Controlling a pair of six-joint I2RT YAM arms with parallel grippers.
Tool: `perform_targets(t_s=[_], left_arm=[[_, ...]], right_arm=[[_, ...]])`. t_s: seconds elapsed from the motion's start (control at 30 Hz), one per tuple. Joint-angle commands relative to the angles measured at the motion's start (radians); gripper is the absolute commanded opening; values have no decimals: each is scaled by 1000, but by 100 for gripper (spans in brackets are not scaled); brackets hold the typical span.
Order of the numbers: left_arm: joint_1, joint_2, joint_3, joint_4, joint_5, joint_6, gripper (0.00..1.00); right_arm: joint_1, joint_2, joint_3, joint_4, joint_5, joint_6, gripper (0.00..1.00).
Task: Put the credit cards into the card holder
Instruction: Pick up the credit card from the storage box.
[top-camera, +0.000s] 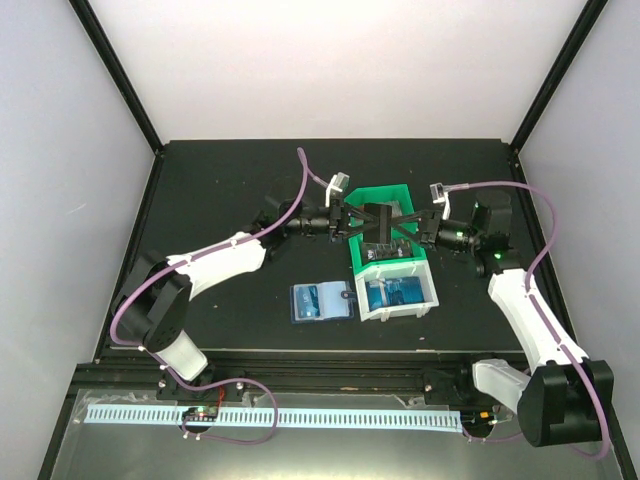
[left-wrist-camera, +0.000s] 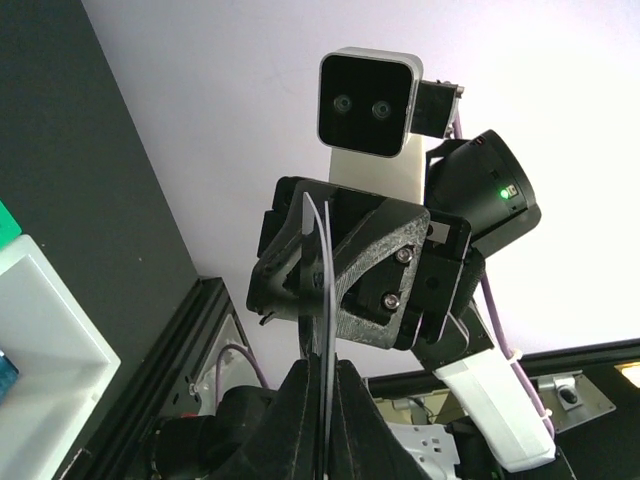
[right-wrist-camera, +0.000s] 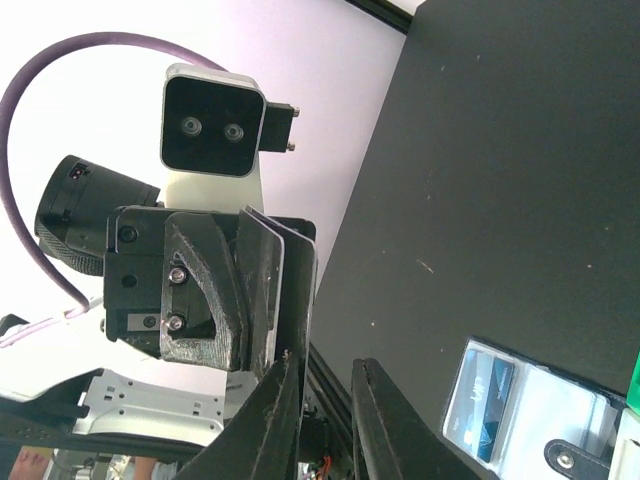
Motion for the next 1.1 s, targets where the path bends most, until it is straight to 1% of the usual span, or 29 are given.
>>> perform_targets(t_s=[0.0, 0.1, 0.2, 0.33, 0.47, 0.53, 0.57, 0.6, 0.63, 0.73, 0.8, 0.9, 1.07], left_arm=[[-1, -26, 15, 189, 68, -30, 2], [-3, -18, 28, 199, 78, -27, 2], [-4, -5, 39, 201, 84, -28, 2], [-6, 11, 49, 194, 86, -34, 2], [-6, 25, 47, 167, 77, -30, 1], [-6, 34, 49, 151, 75, -32, 2], [-7, 38, 48, 146, 73, -32, 2], [-6, 42, 47, 139, 72, -32, 2], [-5, 46, 47, 134, 73, -34, 2], [3, 53, 35, 124, 76, -36, 3], [15, 52, 17, 117, 78, -35, 5], [27, 58, -5, 121, 104, -40, 11], [38, 72, -33, 163, 145, -70, 12]], right_arm=[[-4, 35, 2, -50, -36, -27, 18], [6, 40, 0, -4, -76, -4, 22], [27, 45, 2, 46, -101, 27, 23], [37, 46, -26, 192, -140, 133, 22], [37, 34, -60, 387, -164, 269, 18], [37, 30, -68, 451, -163, 317, 13], [37, 28, -67, 457, -161, 328, 8], [35, 24, -65, 448, -150, 330, 2], [35, 18, -63, 426, -135, 323, 1], [33, -5, -26, 267, -96, 225, 1], [25, -16, -6, 193, -76, 180, 1], [2, -24, 6, 161, -65, 179, 1], [-29, -5, 26, 102, -80, 177, 1]])
